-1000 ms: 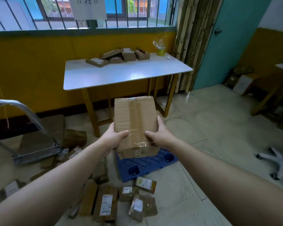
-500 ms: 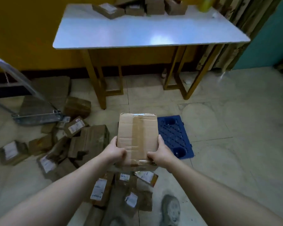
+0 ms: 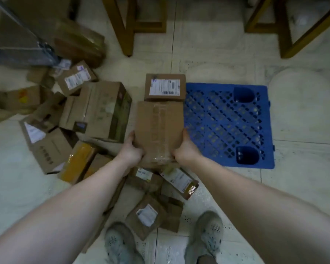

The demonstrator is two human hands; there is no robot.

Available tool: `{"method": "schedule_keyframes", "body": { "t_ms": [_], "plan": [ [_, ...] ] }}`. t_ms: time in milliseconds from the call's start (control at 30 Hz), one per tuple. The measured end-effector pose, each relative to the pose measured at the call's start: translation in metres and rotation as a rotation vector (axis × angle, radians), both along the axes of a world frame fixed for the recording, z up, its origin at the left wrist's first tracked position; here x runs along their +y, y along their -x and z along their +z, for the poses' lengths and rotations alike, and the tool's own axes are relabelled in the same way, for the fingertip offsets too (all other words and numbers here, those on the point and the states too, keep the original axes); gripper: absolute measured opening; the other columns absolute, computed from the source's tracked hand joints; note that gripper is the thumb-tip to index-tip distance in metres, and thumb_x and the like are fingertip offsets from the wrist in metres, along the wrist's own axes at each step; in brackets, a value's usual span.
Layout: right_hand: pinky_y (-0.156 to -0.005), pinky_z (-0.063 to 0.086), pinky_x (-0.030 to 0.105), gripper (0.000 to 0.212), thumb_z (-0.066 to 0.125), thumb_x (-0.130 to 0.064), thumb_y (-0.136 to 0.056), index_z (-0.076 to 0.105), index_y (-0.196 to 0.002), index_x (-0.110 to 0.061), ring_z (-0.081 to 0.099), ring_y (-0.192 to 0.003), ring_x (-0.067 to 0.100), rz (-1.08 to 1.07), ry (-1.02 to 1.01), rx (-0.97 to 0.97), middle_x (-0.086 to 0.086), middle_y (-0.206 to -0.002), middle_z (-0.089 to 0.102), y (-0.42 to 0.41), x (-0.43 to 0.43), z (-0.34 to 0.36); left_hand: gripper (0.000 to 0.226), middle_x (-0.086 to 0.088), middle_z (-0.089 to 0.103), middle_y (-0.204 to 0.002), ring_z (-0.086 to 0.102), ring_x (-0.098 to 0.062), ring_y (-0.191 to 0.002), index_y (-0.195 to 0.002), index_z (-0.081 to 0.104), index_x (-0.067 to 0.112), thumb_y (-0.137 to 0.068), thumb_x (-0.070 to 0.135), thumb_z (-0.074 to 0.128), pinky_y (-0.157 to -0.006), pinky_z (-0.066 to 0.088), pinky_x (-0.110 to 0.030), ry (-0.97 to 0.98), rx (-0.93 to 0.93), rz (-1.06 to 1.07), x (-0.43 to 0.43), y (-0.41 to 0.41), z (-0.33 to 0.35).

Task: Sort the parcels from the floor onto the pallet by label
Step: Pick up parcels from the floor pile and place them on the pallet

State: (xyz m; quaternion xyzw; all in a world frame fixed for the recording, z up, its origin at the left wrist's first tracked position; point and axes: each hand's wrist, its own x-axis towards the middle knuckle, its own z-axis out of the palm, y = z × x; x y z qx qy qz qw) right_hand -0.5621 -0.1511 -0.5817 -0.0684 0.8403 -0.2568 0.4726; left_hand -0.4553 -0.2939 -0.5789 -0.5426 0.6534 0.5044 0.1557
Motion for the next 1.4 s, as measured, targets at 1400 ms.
{"method": "schedule_keyframes", "body": {
  "t_ms": [1400],
  "plan": [
    [-0.083, 0.048, 0.033, 0.085, 0.051, -0.030, -0.097, -0.015, -0.150, -0.030, 0.051, -0.119, 0.031, 0.100, -0.040, 0.080, 0.011, -0.157, 0.018, -0.010, -0.013, -0.040, 0.094, -0.003, 0.028, -0.154, 0.038, -0.027, -0.134, -0.149, -0.005, 0.036, -0.087, 0.027, 0.065, -0.103, 0.037, -0.037, 0.045, -0.014, -0.220, -0.032, -0.025, -0.046]
  ]
}}
